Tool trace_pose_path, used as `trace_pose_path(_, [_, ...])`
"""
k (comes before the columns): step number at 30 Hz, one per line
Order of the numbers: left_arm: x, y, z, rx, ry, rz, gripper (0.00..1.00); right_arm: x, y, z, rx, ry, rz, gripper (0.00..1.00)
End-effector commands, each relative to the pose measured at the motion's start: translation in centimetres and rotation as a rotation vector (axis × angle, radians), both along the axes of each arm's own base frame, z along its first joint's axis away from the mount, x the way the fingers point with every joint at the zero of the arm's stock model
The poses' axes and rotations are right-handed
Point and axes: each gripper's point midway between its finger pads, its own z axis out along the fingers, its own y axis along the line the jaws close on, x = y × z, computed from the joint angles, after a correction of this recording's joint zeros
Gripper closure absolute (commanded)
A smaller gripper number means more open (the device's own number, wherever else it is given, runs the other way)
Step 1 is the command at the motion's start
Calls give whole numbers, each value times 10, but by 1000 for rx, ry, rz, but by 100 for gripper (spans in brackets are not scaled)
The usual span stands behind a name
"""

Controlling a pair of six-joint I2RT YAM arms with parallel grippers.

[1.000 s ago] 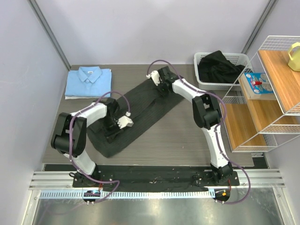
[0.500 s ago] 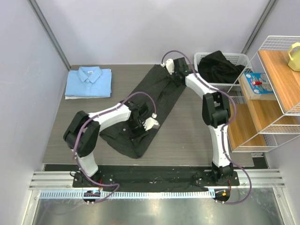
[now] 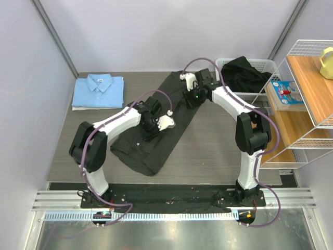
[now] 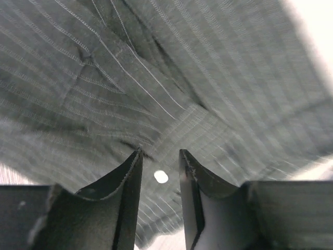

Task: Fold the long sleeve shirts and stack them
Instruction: Fold the shirt

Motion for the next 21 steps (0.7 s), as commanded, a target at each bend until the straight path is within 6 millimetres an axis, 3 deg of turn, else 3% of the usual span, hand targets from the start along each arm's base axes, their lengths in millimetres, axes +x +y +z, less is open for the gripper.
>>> trace_pose_path(1, [10,21,-38,127,-57,-92,66,-26,1,-32,48,148,-61,58])
trace_pose_path(5, [-17,31,-65,161,45,-149,69,-20,-2,-58,22,171,-89,60])
trace_pose_path(9, [-61,12,-75,152,177,-209,76,-5,-4,-75,-19,158,-93,61])
trace_pose_path(10, [-80,-5,-75,127,212,-212,78,0,-4,-79,-28,148,-90,61])
trace_pose_path(14, [-116,-60,-68,27,315,-172,79,21,-9,-99,-99,119,-73,62])
trace_pose_path(17, [-120,-96,-61,-71,354,-116,78,41,-11,-110,-148,84,-68,63])
trace_pose_path(21, [-103,-114,-54,-125,298,-94,77,77,-11,-93,-186,-52,-49,64])
